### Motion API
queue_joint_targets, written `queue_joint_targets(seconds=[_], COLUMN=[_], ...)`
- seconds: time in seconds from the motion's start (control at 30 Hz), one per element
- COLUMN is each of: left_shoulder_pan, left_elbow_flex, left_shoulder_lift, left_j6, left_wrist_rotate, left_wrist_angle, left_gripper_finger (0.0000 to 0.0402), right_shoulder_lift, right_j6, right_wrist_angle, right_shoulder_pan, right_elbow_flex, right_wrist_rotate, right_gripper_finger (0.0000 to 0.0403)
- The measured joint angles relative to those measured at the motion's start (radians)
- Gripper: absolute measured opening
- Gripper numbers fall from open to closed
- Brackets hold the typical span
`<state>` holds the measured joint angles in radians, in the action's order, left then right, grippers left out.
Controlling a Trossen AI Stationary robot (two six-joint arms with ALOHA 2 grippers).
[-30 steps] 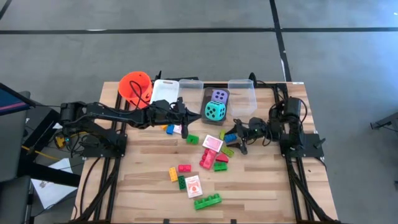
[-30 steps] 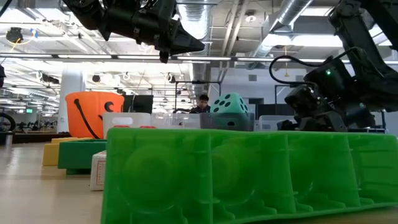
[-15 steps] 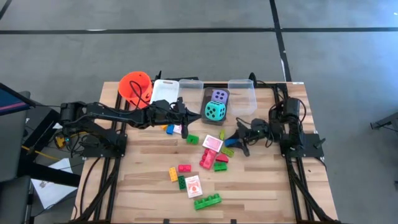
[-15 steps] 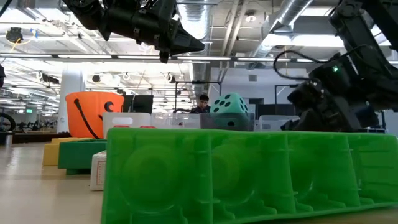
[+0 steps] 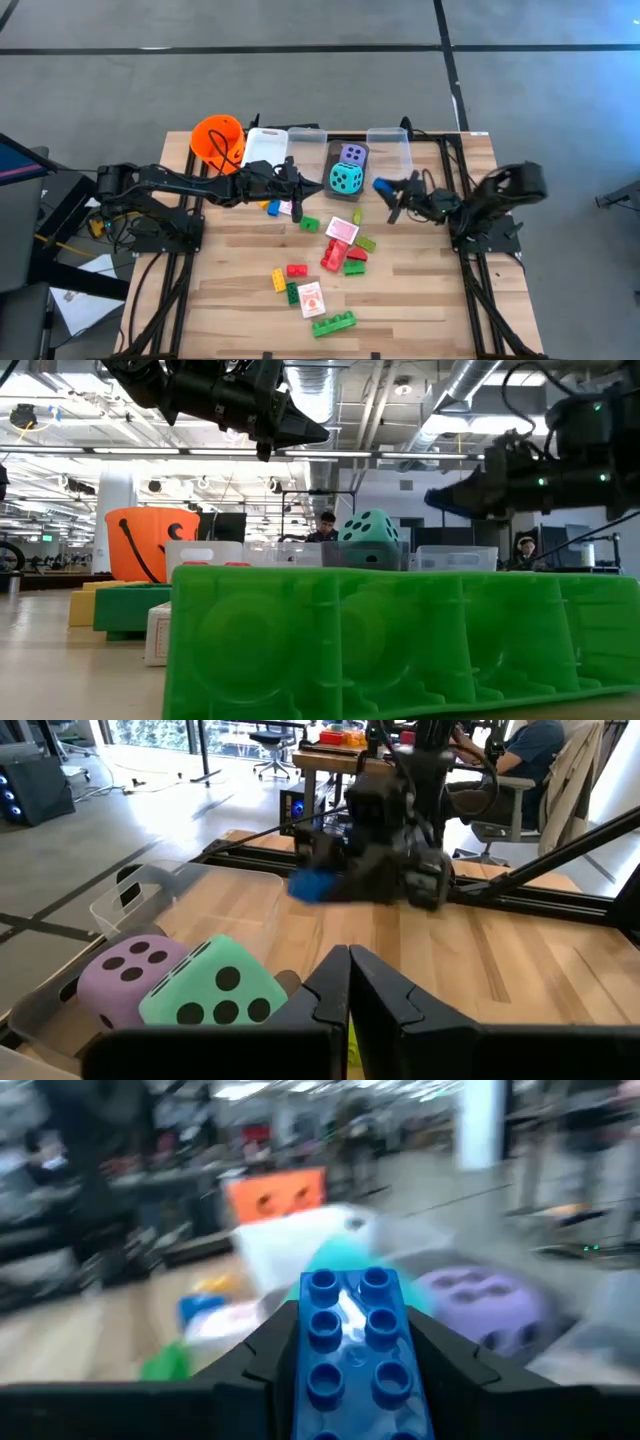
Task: Pick & Place Toys
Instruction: Put the small blue game piece into the right transparent bin, then put the bottom small light green game piece into the right transparent bin
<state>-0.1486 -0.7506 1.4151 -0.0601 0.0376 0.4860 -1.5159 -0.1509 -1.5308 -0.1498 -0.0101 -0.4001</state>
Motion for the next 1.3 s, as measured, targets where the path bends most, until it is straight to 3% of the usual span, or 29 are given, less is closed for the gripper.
queue_joint_targets(seconds=[0.17,0.4,0.57,0.63,0.8,0.9,1.07,1.3], left_shoulder_pan=[0.000,0.000,0.000,0.000,0.000,0.000,0.000,0.000], left_elbow_flex=[0.000,0.000,0.000,0.000,0.000,0.000,0.000,0.000], left_shoulder_lift=[0.000,0.000,0.000,0.000,0.000,0.000,0.000,0.000], left_j6=[0.000,0.000,0.000,0.000,0.000,0.000,0.000,0.000], left_wrist_rotate=[0.000,0.000,0.000,0.000,0.000,0.000,0.000,0.000], left_wrist_angle=[0.000,0.000,0.000,0.000,0.000,0.000,0.000,0.000], left_gripper_finger=[0.0000,0.0000,0.0000,0.0000,0.0000,0.0000,0.0000,0.0000], right_shoulder_lift=[0.145,0.215,0.206,0.206,0.206,0.206,0.207,0.207], right_j6=[0.001,-0.005,0.108,0.142,0.114,0.091,0.075,0.078], right_wrist_angle=[0.257,0.767,0.800,0.803,0.812,0.825,0.839,0.894], right_shoulder_pan=[-0.065,-0.217,-0.235,-0.229,-0.221,-0.226,-0.187,-0.009], right_elbow_flex=[-0.049,-0.241,-0.324,-0.330,-0.330,-0.330,-0.330,-0.330], right_wrist_rotate=[-0.204,-0.214,-0.199,-0.200,-0.240,-0.277,-0.222,-0.096], right_gripper_finger=[0.0137,0.0137,0.0138,0.0177,0.0335,0.0386,0.0353,0.0311])
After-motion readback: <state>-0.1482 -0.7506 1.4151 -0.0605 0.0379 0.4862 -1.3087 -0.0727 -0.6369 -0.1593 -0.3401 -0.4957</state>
